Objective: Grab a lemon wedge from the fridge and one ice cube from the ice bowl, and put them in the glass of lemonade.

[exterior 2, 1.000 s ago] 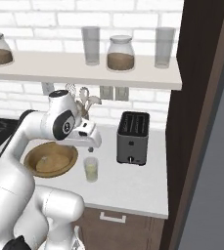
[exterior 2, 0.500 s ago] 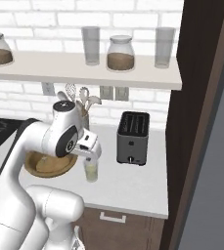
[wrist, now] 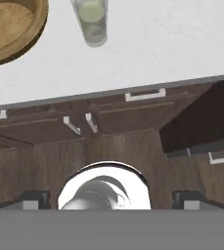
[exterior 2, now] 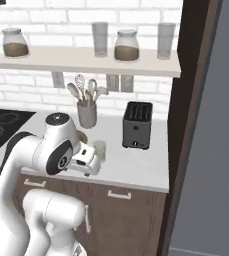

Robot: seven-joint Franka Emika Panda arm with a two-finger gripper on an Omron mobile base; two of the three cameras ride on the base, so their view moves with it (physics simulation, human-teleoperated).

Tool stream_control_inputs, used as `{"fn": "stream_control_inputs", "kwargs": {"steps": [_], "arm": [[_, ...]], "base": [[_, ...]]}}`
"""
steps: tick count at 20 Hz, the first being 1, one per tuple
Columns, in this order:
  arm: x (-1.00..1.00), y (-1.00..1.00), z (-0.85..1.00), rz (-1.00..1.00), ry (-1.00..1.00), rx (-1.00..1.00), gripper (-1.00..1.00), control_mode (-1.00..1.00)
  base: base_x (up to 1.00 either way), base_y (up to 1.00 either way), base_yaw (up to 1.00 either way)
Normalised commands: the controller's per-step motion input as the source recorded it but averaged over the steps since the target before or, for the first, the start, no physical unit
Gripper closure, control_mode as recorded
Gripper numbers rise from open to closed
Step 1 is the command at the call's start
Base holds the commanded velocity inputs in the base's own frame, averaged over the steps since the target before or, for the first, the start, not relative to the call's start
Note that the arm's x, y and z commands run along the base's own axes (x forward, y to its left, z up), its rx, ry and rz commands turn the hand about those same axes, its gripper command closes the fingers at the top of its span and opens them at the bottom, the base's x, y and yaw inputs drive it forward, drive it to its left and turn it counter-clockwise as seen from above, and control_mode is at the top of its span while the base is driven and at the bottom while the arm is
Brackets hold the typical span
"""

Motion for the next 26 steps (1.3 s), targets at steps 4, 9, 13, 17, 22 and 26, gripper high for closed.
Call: {"fn": "stream_control_inputs", "kwargs": {"steps": [4, 9, 13, 17, 22, 26], "arm": [[0.00, 0.00, 0.00, 0.00, 0.00, 0.00, -1.00, 1.00], [0.00, 0.00, 0.00, 0.00, 0.00, 0.00, -1.00, 1.00], [0.00, 0.00, 0.00, 0.00, 0.00, 0.00, -1.00, 1.00], [0.00, 0.00, 0.00, 0.00, 0.00, 0.00, -1.00, 1.00], [0.00, 0.00, 0.00, 0.00, 0.00, 0.00, -1.00, 1.00], [0.00, 0.00, 0.00, 0.00, 0.00, 0.00, -1.00, 1.00]], "base": [[-0.82, -0.81, 0.00], [-0.09, -1.00, -0.07], [0.03, -1.00, -0.09], [0.00, -1.00, -0.07], [-0.10, -1.00, -0.02], [-0.47, -0.81, 0.07]]}}
